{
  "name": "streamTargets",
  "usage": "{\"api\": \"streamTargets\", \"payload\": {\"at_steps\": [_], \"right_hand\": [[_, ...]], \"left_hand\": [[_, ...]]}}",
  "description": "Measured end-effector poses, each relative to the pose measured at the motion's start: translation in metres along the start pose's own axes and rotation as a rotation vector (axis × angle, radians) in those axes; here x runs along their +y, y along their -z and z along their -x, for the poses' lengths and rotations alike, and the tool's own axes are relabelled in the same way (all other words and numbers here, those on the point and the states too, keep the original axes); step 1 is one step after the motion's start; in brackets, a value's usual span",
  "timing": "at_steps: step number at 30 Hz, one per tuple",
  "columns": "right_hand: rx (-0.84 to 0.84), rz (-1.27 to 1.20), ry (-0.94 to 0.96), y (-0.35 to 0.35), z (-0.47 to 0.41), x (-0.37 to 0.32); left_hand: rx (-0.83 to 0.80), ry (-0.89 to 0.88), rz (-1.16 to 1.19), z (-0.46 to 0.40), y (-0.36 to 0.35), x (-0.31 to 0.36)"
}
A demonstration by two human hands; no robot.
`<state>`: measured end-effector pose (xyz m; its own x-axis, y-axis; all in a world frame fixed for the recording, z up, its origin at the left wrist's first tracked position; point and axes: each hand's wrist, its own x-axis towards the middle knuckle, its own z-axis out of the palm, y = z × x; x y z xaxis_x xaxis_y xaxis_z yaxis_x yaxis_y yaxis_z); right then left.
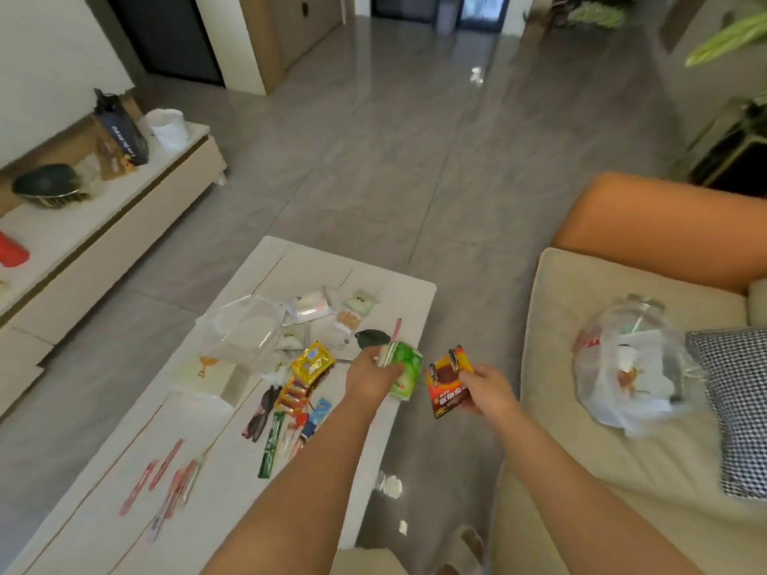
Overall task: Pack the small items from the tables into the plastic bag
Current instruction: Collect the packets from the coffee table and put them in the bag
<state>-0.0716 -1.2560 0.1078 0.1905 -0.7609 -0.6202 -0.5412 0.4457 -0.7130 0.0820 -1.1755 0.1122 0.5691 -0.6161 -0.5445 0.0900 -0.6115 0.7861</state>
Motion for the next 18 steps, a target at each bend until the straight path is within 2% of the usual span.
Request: {"api": "streamTargets", "payload": {"at_steps": [5,11,16,18], "right_hand": [[0.098,-0.176,-0.077,0.085,-0.014,0.023],[0.242,-0.312,-0.136,0.180,-0.038,0.053],[0.398,-0.170,-0.153,0.253,-0.054,0.087],[0.435,-0.187,-0.168,0.278,-0.061,0.099]], "left_hand": [[-0.070,0.012,-0.012,0.009,-0.086,0.045],[-0.121,-0.056,-0.023,0.007,-0.190,0.083],[-0.218,-0.049,-0.082,0.008,-0.271,0.101],[-0.273,-0.061,-0.113,0.008,-0.304,0.109]]}}
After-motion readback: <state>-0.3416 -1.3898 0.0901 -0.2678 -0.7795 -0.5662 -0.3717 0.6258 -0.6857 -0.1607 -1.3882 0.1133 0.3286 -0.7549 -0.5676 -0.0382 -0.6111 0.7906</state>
